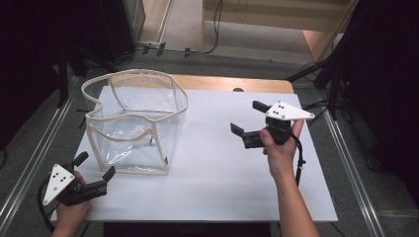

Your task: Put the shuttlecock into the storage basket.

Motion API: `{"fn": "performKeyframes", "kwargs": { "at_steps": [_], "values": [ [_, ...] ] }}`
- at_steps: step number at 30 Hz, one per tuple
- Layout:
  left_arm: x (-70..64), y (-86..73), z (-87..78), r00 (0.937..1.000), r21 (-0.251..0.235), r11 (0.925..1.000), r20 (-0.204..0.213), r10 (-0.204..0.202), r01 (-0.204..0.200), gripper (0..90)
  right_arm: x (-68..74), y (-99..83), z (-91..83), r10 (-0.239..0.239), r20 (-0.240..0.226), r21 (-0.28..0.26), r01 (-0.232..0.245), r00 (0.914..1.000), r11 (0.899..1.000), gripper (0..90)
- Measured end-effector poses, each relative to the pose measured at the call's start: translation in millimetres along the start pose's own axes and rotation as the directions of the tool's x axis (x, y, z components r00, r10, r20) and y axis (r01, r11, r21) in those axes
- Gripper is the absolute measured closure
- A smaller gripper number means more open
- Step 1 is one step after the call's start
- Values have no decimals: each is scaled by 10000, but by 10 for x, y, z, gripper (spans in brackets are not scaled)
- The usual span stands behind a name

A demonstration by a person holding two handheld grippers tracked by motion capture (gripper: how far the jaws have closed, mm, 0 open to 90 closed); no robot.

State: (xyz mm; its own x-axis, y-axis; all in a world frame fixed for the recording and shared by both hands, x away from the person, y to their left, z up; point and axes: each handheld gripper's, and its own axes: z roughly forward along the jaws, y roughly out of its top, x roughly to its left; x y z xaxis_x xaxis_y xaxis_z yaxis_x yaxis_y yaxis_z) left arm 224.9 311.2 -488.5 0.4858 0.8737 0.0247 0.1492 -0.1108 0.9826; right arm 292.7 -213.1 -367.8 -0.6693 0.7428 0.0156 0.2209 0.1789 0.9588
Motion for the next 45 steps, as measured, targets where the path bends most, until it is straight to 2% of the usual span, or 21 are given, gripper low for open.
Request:
{"fn": "performKeyframes", "kwargs": {
  "at_steps": [6,25,37,45],
  "values": [
    [-1,0,1,10000,3,10000,-21,5,-5,21,-43,-84,-86,2,265,10,-2,9996,10000,0],
    [-5,-1,-1,10000,-1,10000,-57,15,-15,21,-144,-352,-343,445,750,-188,-432,9962,9989,0],
    [-7,-2,-1,10000,8,10000,-77,5,-5,21,-204,-596,-535,795,1062,-467,-749,9912,9961,0],
    [-7,-2,-2,10000,9,10000,-93,7,-7,22,-231,-766,-646,808,1283,-333,-771,9884,9965,0]
  ]
}}
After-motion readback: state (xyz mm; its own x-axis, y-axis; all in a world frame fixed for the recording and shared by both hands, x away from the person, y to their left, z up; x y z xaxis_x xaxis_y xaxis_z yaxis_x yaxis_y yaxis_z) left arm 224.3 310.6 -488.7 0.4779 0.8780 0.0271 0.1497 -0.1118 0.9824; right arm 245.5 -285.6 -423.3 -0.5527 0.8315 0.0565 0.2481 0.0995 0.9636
